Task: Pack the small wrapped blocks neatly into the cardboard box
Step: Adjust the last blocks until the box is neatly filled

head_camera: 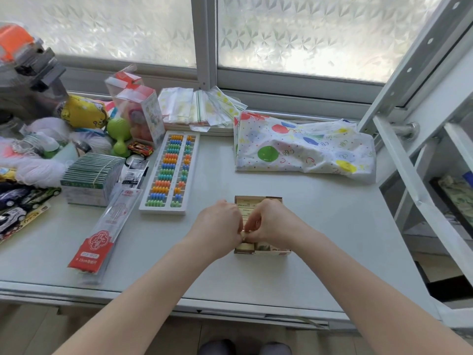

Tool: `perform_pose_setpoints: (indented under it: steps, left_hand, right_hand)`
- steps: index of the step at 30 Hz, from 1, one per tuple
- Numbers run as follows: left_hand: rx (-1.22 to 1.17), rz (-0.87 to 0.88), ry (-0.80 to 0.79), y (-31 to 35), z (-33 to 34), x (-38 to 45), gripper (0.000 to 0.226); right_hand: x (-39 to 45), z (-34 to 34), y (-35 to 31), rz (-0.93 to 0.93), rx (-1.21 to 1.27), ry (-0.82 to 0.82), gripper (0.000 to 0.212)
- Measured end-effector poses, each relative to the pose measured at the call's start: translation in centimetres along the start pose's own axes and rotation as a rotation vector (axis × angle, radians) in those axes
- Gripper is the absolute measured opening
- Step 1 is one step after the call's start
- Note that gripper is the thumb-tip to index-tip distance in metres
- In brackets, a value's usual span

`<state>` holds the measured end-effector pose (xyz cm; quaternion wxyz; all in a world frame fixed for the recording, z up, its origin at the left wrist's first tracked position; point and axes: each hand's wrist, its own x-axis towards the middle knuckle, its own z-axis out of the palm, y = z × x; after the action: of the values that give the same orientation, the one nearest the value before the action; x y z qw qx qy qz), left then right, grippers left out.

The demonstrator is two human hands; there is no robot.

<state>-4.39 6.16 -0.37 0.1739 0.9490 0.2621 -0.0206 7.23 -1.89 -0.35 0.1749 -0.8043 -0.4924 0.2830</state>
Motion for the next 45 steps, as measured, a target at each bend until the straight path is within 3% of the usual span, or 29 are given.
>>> perform_pose_setpoints:
  steps: [5, 9, 19, 31, 41, 45]
  left_hand:
    - [0.001, -0.005, -0.016, 0.3, 0.0, 0.4, 0.017]
    - [-0.130, 0.014, -0.033, -0.8, -0.3, 0.3, 0.017]
    - [-0.198, 0.110, 0.002, -1.7, 0.3, -0.9, 0.018]
    - [-0.243, 0.104, -0.025, -1.8, 0.4, -1.2, 0.020]
    - [-0.276, 0.112, -0.042, -2.1, 0.5, -1.3, 0.024]
    - [-0.369, 0.105, 0.011, -2.2, 0.7, -1.7, 0.037]
  right_hand:
    - [0.1, 0.4, 0.0, -0.021, -0.040, -0.016, 0.015]
    - [-0.7, -1.3, 0.3, -0.034, 0.028, -0.082, 0.015]
    - [-1.0, -1.1, -0.6, -0.052, -0.207, -0.209, 0.020]
    - [-0.4, -0.7, 0.4, -0.026, 0.030, -0.257, 0.013]
    - [0.0, -1.0, -0.5, -0.033, -0.083, -0.293, 0.010]
    - [-0.5, -0.9, 0.5, -0.029, 0.083, -0.221, 0.013]
